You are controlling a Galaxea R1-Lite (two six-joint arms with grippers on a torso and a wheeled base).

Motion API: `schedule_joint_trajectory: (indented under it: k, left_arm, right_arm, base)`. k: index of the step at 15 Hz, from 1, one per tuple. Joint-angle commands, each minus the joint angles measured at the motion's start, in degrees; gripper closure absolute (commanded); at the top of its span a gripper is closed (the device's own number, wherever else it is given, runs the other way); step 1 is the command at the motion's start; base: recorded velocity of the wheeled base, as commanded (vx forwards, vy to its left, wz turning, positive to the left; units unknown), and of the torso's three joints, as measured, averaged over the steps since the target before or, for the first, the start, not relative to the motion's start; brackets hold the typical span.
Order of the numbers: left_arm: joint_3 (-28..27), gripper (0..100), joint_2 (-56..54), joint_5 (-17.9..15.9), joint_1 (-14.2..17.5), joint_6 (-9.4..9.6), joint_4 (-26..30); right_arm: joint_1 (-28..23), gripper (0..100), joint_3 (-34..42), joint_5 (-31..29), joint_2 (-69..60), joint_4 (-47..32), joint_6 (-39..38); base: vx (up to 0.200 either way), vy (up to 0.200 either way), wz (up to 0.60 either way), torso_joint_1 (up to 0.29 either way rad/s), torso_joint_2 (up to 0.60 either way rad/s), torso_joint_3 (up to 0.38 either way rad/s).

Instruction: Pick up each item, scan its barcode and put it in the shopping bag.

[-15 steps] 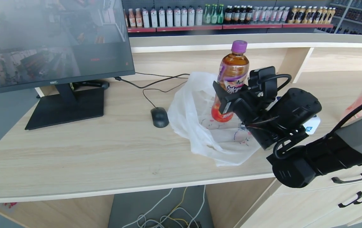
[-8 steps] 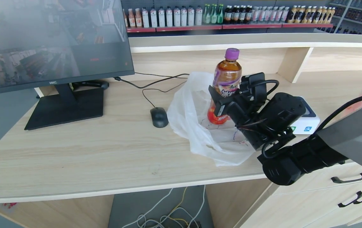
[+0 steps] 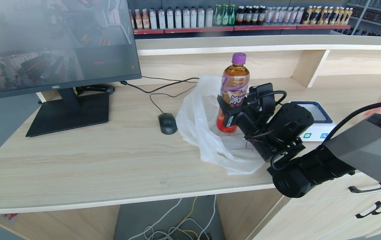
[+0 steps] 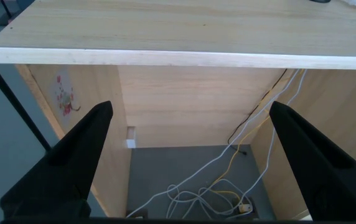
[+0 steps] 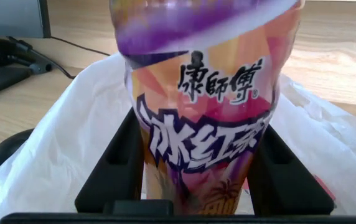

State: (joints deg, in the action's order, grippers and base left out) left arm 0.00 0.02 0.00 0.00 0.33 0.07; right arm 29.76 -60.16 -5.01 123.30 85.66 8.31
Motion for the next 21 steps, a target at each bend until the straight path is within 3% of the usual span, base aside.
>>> schedule_joint_trajectory:
  k: [1, 13, 14, 17, 21]
  left_arm:
    - [0.0, 0, 0.06, 0.0, 0.0, 0.02, 0.01]
    - [0.0, 0, -0.02, 0.0, 0.0, 0.02, 0.01]
    - [0.0, 0, -0.02, 0.0, 0.0, 0.02, 0.01]
    - [0.0, 0, -0.02, 0.0, 0.0, -0.07, 0.01]
    - [0.0, 0, -0.02, 0.0, 0.0, 0.02, 0.01]
  right_arm:
    - [0.04, 100, -0.04, 0.0, 1.16, -0.23, 0.04]
    - [0.04, 100, 1.19, -0.35, 1.86, -0.23, -1.81]
    - [0.04, 0, 1.19, -0.35, 1.86, -0.23, -1.81]
    - [-0.05, 0, 1.89, -0.35, 0.98, -0.06, -1.9]
    - [-0.14, 0, 8.74, -0.35, -5.26, 0.38, -2.43]
  base:
    - [0.0, 0.0, 0.0, 0.0, 0.0, 0.0]
    - [0.0, 0.0, 0.0, 0.0, 0.0, 0.0]
    - [0.0, 0.0, 0.0, 0.0, 0.0, 0.0]
    - [0.0, 0.0, 0.0, 0.0, 0.0, 0.0]
    - [0.0, 0.0, 0.0, 0.0, 0.0, 0.0]
